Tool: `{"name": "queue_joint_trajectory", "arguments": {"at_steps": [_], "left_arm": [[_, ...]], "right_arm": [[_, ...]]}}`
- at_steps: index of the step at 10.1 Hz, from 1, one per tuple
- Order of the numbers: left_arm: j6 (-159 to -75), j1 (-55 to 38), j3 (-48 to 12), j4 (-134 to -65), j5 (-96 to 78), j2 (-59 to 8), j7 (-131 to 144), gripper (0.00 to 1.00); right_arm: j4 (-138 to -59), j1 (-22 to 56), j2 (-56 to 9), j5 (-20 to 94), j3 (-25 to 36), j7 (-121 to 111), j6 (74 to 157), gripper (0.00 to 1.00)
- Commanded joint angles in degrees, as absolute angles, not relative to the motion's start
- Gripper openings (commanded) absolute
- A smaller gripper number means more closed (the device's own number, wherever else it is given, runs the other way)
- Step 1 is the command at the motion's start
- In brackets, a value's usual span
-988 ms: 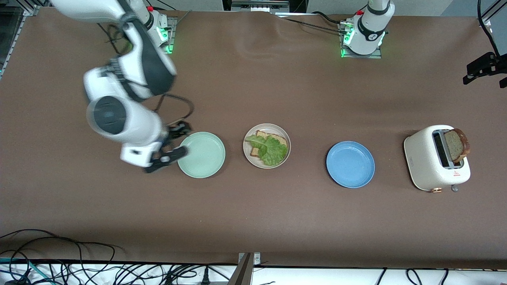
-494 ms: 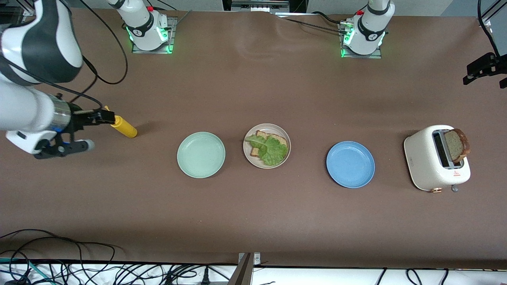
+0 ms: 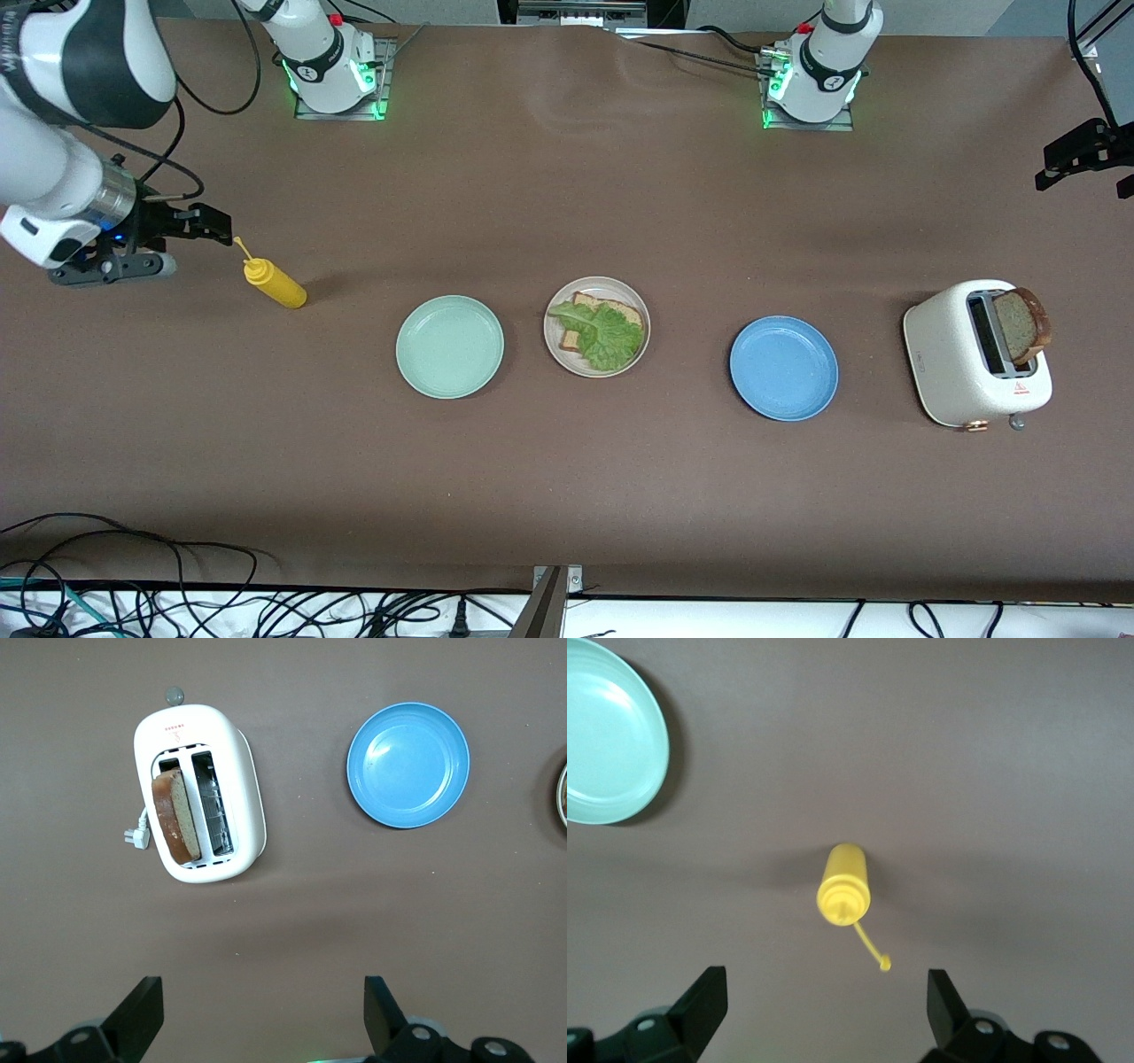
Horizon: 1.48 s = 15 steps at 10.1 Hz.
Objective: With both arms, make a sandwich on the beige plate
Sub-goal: 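Move the right gripper back toward the yellow mustard bottle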
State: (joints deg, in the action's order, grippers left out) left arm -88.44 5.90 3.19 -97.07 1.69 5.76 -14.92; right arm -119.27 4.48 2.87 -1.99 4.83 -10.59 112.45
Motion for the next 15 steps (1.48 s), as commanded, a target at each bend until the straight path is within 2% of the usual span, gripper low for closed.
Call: {"name": "queue_joint_trajectory", "arguments": {"at_steps": [1,4,6,8,12,15], "left_arm": [[-87.45,6.24,3.08,-95.62,0.97,5.27,-15.56,1.0],[-87.36,6.24,3.08,-95.62,0.97,5.27,-15.56,1.0],[-87.36,6.24,3.08,-95.62,0.97,5.27,-15.56,1.0],[-87.36,6.24,3.08,-95.62,0.97,5.27,-15.56,1.0],[-87.36,6.24,3.08,-95.62,0.97,5.27,-15.56,1.0],[-87.36,6.15,2.99,-95.62,0.97,5.27,-15.47,1.0]], "right_arm": [[-132.08,4.92,7.91,-1.5,8.86,-23.32,126.52,1.0],[-139.9,4.92,8.26,6.63,12.74,-47.89,139.54,1.0],[-140.01,4.92,7.21,23.81,15.72,-75.52,137.74,1.0],[-139.57,4.83,4.59,38.7,22.37,-94.4,126.53,1.0],[-137.55,4.22,-0.25,44.1,32.67,-117.02,113.94,0.98],[-130.11,0.55,-12.26,52.26,36.21,-131.87,98.76,0.99]]}}
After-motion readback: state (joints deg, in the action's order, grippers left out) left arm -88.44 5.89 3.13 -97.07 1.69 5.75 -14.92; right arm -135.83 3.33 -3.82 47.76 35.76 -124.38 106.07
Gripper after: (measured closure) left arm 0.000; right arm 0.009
